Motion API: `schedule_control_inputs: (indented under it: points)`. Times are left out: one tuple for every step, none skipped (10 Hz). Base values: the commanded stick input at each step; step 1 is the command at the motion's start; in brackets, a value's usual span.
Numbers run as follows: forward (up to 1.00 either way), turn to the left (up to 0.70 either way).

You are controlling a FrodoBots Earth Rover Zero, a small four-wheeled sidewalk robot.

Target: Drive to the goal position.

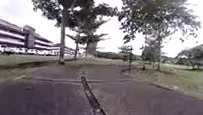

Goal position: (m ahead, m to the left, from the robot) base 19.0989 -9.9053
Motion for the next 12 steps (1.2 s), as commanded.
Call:
schedule_control_inputs:
  points:
    - [0.70, 0.00]
    - [0.70, 0.00]
    - [0.70, 0.00]
    - [0.70, 0.00]
    - [0.70, 0.00]
    - [0.70, 0.00]
    - [0.70, 0.00]
    - [0.70, 0.00]
    - [0.70, 0.00]
    - [0.70, 0.00]
    - [0.70, 0.00]
    - [0.70, 0.00]
